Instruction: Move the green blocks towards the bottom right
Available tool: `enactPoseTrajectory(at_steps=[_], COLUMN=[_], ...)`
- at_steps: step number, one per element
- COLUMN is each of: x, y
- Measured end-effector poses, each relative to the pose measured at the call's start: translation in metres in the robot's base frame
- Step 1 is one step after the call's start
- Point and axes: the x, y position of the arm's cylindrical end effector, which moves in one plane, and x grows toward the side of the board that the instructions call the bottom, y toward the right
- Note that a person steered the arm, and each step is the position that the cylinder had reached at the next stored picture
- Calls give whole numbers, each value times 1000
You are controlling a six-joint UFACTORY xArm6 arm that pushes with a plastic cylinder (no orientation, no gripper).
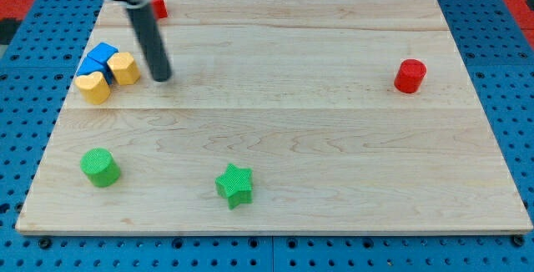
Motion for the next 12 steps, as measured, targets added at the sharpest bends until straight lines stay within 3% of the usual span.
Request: enactPoseTrajectory(at_steps=[1, 2, 4, 5, 9, 10, 12], x=[53, 109, 81, 108, 114, 118, 129], y=[7, -28, -121, -138, -169, -136, -129])
